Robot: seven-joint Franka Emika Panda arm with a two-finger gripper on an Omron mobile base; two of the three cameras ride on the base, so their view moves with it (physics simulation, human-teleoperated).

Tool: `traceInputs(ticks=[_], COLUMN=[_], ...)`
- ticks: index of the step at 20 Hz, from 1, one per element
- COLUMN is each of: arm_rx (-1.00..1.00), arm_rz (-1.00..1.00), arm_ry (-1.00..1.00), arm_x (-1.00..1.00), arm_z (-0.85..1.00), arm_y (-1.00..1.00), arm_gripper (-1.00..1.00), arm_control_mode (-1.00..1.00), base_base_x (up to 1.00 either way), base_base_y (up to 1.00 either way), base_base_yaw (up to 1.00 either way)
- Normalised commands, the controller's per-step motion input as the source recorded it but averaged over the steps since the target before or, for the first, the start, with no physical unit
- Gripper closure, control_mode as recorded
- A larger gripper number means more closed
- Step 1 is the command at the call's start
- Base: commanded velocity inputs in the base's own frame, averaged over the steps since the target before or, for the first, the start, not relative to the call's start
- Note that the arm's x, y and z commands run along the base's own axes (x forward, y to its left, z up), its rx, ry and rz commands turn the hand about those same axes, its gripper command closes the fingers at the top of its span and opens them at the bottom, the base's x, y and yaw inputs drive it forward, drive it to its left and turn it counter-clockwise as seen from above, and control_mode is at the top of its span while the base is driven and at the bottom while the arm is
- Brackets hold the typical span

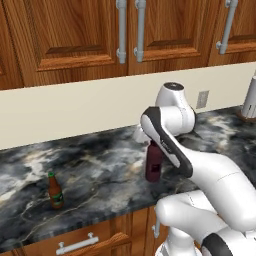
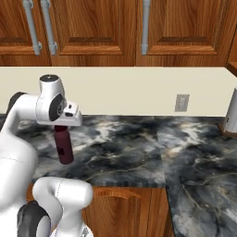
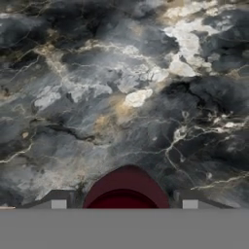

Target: Place the drinks on the dining counter in a tight cluster.

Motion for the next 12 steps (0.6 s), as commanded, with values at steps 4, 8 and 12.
traceInputs(ticks=[4,8,12], arm_rx=[0.00,0.00,0.00], arm_rz=[0.00,0.00,0.00], arm_ry=[-0.10,-0.14,-0.15], arm_x=[-0.59,-0.50,-0.44], arm_z=[0.63,0.50,0.46], arm_y=[0.00,0.00,0.00], arm_gripper=[1.00,1.00,1.00], arm_control_mode=[-1.00,-1.00,-1.00], base_base_x=[0.00,0.00,0.00], base_base_y=[0.00,0.00,0.00], base_base_yaw=[0.00,0.00,0.00])
